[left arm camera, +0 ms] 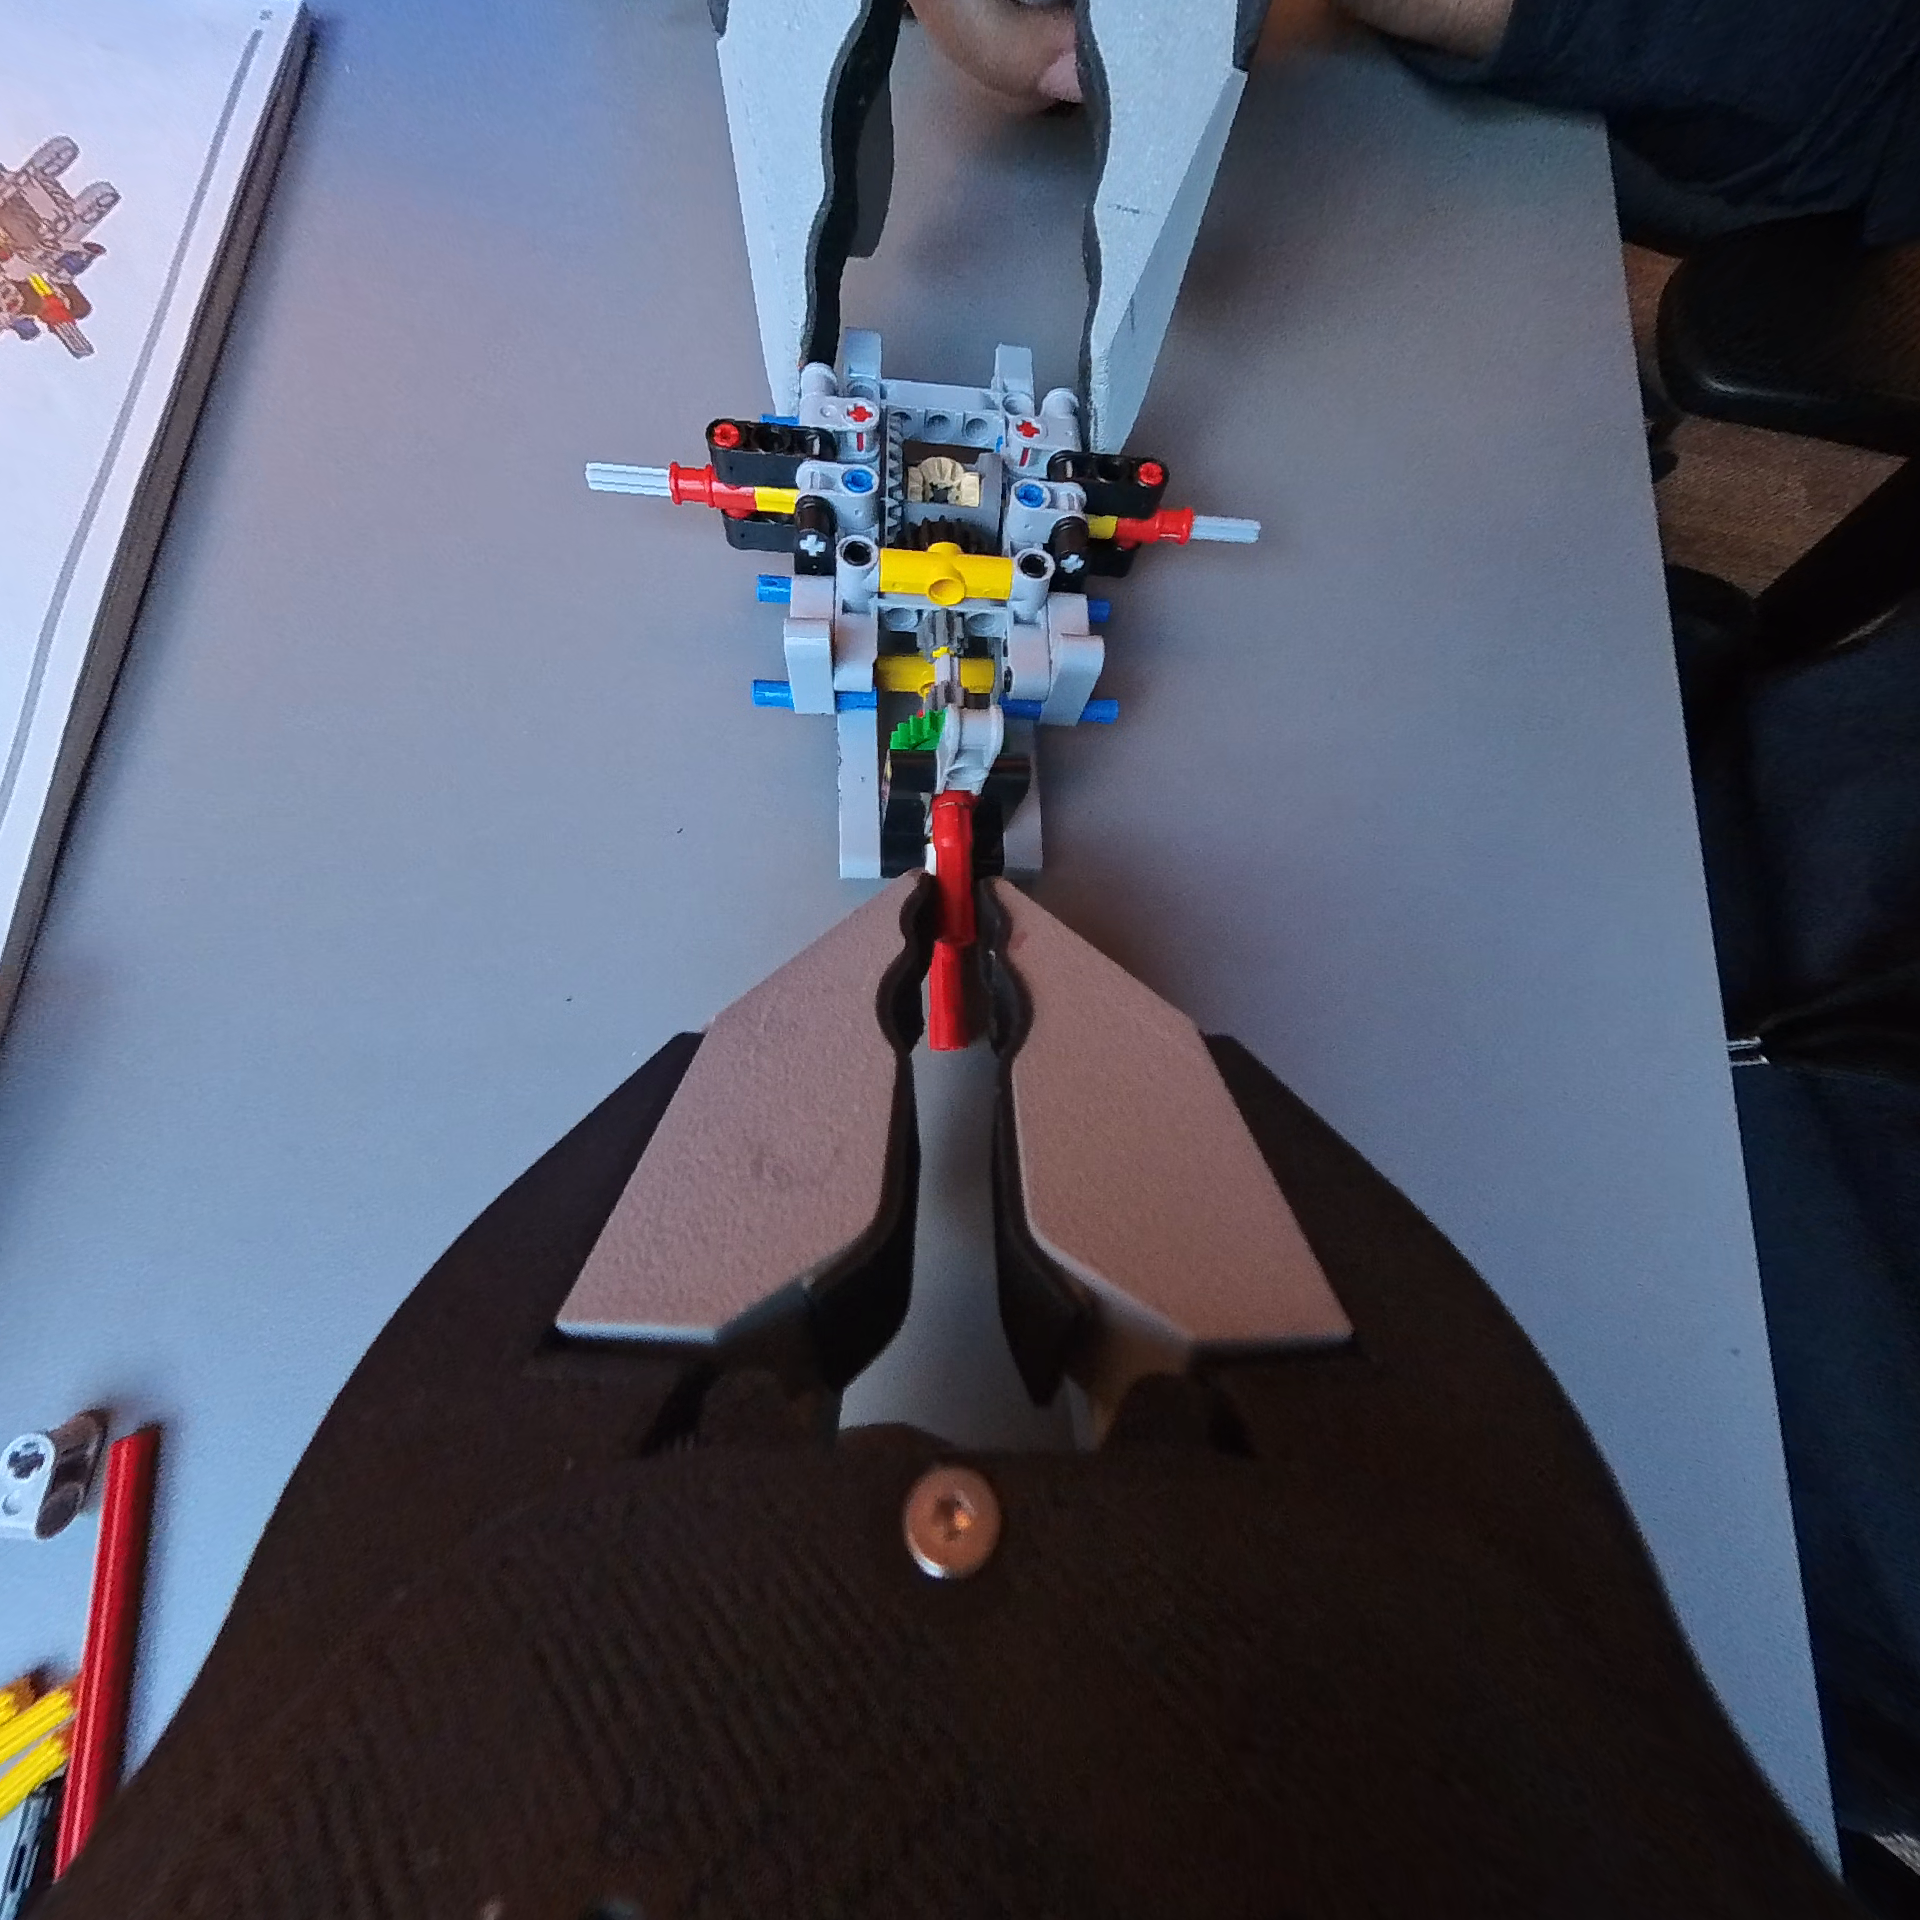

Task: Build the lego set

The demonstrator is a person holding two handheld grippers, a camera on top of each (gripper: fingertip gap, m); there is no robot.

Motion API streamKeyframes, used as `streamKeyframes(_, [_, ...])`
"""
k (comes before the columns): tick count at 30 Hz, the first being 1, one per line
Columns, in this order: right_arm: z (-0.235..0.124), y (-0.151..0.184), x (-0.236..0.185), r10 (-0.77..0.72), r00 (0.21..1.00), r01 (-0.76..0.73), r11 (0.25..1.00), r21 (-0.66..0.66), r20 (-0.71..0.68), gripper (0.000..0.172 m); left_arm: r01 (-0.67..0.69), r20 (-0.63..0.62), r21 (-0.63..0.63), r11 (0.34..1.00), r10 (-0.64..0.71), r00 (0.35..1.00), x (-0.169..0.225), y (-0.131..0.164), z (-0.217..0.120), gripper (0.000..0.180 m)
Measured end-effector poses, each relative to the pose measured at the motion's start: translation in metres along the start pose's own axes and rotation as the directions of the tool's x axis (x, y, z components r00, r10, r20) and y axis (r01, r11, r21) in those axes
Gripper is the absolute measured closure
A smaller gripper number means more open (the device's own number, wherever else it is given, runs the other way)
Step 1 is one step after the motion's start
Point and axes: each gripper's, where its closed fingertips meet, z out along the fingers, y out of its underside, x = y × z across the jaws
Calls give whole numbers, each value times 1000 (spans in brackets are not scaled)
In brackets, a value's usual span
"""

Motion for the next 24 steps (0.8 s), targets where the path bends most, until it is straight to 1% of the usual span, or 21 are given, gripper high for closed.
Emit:
streamKeyframes(10, [-1, -1, 0, -4, 1000, 4, 1000, -5, -10, 115, 8, -15, 6, 1000, -7, 1000, -1, 2, 0, 177])
streamKeyframes(16, [-2, -3, -1, -15, 1000, 15, 1000, -13, -25, 115, 46, -42, 11, 999, -45, 998, -2, 5, 0, 177])
streamKeyframes(24, [-2, 0, 0, -14, 999, 13, 999, -34, -33, 115, 41, -32, -6, 999, -41, 999, -2, 8, 0, 177])
